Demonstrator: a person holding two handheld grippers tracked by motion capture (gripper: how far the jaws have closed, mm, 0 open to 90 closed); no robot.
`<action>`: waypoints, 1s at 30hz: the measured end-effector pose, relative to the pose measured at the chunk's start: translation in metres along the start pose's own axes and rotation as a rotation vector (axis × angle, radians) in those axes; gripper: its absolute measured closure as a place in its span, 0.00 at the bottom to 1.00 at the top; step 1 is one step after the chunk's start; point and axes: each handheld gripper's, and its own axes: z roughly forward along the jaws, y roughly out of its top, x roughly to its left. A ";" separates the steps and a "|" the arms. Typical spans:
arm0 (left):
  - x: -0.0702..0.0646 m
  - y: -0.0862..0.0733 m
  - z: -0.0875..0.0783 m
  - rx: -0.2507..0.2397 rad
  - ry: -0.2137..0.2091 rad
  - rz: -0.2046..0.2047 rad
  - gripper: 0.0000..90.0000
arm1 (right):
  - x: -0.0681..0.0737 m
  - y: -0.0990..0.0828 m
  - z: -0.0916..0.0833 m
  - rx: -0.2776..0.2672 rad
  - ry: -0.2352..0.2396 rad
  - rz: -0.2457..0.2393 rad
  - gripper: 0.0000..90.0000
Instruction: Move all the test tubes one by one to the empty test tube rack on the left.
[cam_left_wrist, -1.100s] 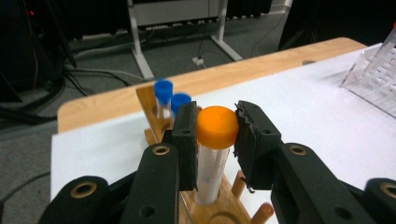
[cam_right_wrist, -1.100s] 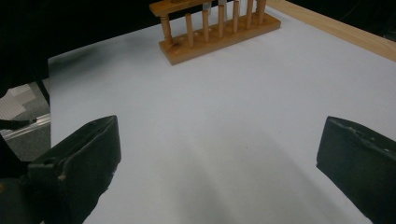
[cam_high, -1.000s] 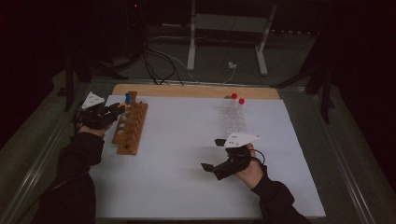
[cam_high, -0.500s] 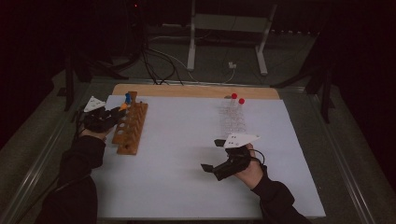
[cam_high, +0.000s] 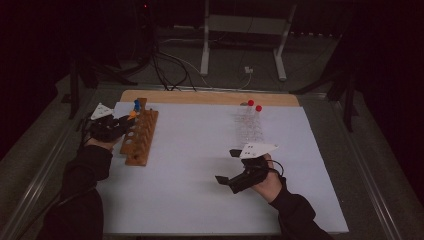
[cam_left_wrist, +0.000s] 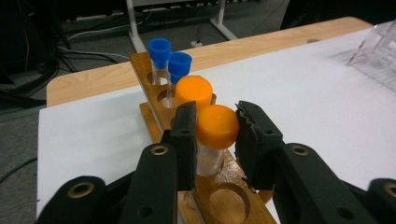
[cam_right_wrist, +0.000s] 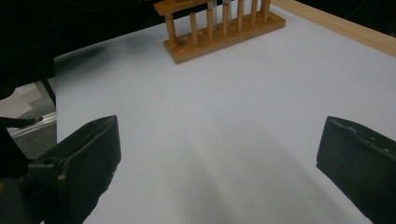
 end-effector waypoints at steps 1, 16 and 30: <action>-0.001 0.001 -0.001 0.004 -0.023 -0.001 0.63 | 0.000 0.000 0.000 -0.002 0.001 0.000 0.00; -0.063 0.007 -0.036 -0.007 -0.221 0.105 0.03 | -0.027 0.014 -0.033 -0.085 -0.088 0.039 0.00; -0.122 -0.008 -0.027 -0.008 -0.427 0.170 0.02 | -0.095 0.009 -0.053 -0.116 -0.328 0.133 0.03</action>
